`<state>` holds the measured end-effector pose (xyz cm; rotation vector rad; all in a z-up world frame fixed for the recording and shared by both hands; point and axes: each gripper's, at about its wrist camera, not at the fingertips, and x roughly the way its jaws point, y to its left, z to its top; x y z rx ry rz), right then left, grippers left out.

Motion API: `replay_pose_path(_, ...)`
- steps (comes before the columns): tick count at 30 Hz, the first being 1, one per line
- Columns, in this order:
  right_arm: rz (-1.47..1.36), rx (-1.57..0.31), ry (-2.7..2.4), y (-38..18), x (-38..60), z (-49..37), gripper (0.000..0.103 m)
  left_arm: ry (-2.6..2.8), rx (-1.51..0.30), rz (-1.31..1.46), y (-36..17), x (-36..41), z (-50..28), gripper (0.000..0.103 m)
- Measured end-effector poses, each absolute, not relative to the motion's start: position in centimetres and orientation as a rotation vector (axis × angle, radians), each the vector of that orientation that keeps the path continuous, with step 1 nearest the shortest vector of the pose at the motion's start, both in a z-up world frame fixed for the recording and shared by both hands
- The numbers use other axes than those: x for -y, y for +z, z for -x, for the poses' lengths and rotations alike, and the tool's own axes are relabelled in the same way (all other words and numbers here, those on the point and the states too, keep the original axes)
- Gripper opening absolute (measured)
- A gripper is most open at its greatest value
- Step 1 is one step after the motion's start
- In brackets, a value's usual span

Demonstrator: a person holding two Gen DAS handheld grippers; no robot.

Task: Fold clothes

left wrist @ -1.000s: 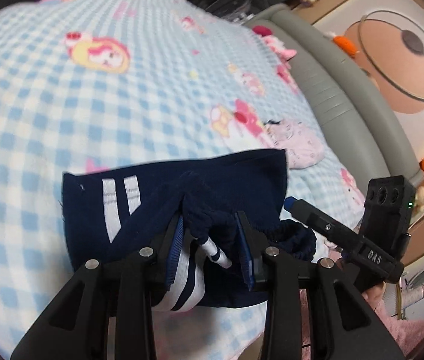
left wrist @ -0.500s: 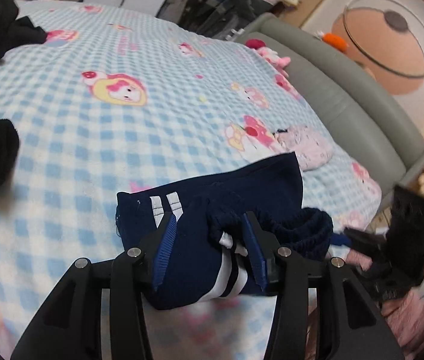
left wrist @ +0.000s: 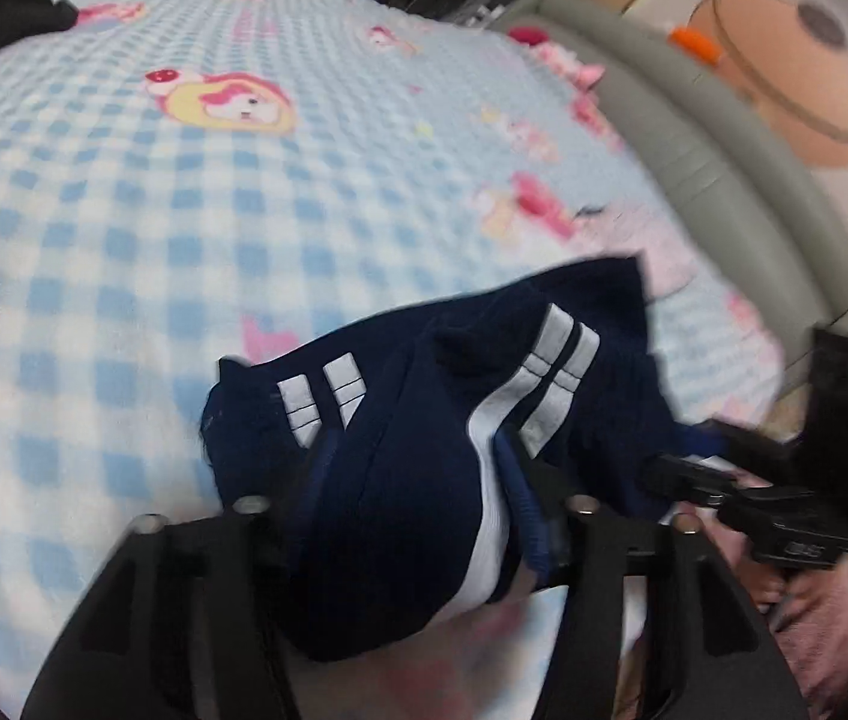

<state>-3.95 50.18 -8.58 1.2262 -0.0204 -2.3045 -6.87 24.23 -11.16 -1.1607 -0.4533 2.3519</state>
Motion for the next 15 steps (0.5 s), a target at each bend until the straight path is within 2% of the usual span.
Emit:
replay_pose_path(2, -1.215, -0.019, -2.333, -8.5, -49.9, 3.9, 0.025, 2.367, 0.422, 1.185, -11.2, -24.8, 6.7, 0.023)
replay_pose_path(4, -1.183, -0.009, -2.349, -7.9, -49.9, 4.2, 0.020, 2.390, 0.401, 1.198, -11.0, -25.1, 6.3, 0.020)
replay_pose_path(12, -1.111, -0.101, -2.429, -6.4, -47.7, 7.9, 0.019, 2.480, 0.489, 1.289, -11.4, -22.5, 5.4, 0.018)
replay_pose_path(14, -1.225, -0.175, -2.437, -8.6, -47.2, 9.5, 0.020, 2.455, 0.527, 1.352, -12.5, -22.1, 6.0, 0.021)
replay_pose_path(15, -1.277, -0.194, -2.435, -9.5, -47.0, 10.1, 0.020, 2.435, 0.549, 1.341, -12.3, -21.9, 6.1, 0.031)
